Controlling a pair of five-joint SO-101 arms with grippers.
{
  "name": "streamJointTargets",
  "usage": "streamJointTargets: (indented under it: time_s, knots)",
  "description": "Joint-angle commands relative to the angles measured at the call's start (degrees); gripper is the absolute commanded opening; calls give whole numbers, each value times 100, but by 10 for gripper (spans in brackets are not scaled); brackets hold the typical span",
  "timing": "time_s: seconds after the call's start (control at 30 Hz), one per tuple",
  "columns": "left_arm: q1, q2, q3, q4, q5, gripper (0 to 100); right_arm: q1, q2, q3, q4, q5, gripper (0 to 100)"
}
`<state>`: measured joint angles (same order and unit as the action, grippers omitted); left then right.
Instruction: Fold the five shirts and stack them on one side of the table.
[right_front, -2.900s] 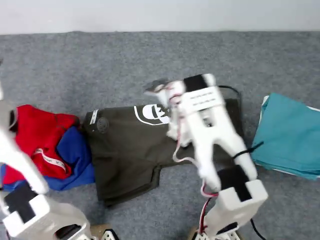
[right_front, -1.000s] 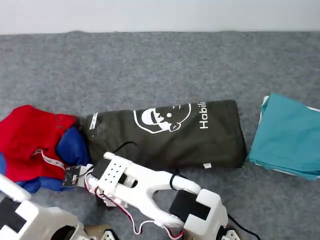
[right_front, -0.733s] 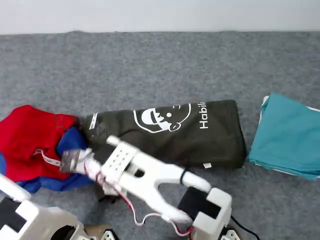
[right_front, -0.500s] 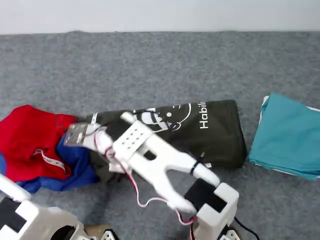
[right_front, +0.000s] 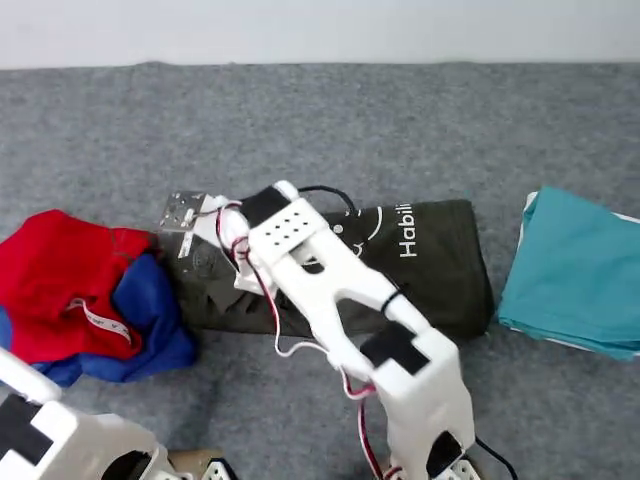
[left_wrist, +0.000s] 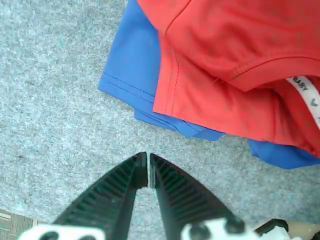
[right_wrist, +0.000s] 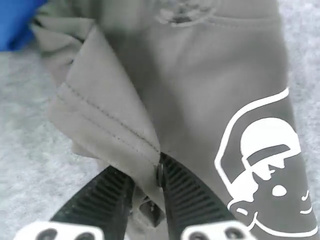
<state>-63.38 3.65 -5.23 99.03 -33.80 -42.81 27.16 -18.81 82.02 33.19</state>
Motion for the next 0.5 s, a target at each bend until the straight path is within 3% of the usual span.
streamJointTargets:
  time_s: [0.0, 0.07, 0.33, 0.47]
  knots:
    - [-18, -308, -13, 132, -70, 17, 163, 356, -826, 312, 18, 152]
    - [-18, -308, -13, 132, -70, 17, 259, 620, -1143, 444, -79, 194]
    - [-18, -308, -13, 132, -70, 17, 409, 963, -2734, 1587, -642, 195]
    - [-9, -308, -13, 132, -70, 17, 242, 936, -3103, 2105, -712, 76]
